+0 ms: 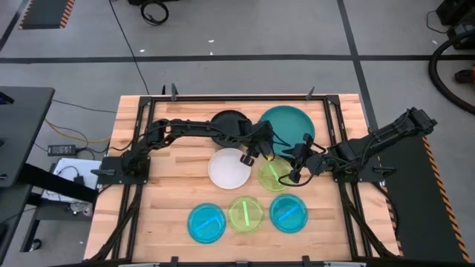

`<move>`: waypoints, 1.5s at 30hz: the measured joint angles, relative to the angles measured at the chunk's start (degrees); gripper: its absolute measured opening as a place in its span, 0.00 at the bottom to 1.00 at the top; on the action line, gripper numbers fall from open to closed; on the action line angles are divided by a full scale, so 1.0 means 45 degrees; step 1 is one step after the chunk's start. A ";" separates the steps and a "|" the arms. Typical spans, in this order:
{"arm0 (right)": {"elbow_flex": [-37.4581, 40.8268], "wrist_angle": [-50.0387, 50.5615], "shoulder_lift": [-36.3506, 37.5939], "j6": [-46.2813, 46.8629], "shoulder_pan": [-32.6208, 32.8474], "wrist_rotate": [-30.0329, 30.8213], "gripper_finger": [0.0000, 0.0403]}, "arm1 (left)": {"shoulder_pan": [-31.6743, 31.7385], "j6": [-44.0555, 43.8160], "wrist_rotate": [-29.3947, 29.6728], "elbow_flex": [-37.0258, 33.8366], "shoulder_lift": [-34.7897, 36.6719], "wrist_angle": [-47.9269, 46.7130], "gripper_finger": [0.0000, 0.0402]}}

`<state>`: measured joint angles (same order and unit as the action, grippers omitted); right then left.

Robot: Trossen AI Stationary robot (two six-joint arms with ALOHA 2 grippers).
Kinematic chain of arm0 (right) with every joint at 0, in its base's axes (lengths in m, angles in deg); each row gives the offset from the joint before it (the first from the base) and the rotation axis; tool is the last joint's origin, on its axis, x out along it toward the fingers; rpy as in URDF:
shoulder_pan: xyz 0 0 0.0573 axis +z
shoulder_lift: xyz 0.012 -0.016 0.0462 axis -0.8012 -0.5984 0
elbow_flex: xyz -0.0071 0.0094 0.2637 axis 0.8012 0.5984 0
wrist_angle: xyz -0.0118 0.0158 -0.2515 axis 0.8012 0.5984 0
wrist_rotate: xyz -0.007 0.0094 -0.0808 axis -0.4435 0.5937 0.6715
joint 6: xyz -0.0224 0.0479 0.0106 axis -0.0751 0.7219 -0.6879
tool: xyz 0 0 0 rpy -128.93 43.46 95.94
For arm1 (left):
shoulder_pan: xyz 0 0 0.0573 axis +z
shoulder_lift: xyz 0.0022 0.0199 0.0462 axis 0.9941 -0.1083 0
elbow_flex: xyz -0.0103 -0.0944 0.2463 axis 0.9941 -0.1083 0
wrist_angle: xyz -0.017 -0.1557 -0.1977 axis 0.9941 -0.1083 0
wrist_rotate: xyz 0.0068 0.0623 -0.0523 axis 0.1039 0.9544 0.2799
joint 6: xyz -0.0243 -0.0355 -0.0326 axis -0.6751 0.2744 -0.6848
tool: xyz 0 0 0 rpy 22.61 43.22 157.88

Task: Stack plastic plates
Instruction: Stack the black plate on the green plate

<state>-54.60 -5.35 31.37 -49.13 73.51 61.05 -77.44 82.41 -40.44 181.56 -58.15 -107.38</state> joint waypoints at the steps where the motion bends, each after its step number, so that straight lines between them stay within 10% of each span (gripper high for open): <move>1: 0.0000 0.0048 0.0000 0.0000 0.0002 0.0004 0.24 | -0.0066 -0.0424 0.0003 -0.0002 0.0045 -0.0568 0.38; 8: 0.0005 0.0129 -0.0117 -0.0452 0.0054 0.0060 0.24 | -0.0073 -0.2823 0.0879 -0.0126 0.0041 -0.3820 0.34; 23: 0.0010 -0.0505 -0.1052 -0.0772 0.0235 0.1103 0.24 | 0.0509 -0.6963 0.1692 -0.0411 0.0075 -0.2694 0.31; 37: 0.0010 -0.0516 -0.1064 -0.0767 0.0245 0.1229 0.24 | 0.1229 -0.7238 0.1673 -0.2500 0.0056 -0.0728 0.29; 45: 0.0010 -0.0550 -0.1064 -0.0763 0.0245 0.1120 0.24 | 0.1356 -0.6774 0.1753 -0.2501 0.0056 -0.1277 0.06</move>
<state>-54.55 -7.83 26.58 -52.56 74.61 66.09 -71.34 51.93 -32.55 170.31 -57.90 -113.12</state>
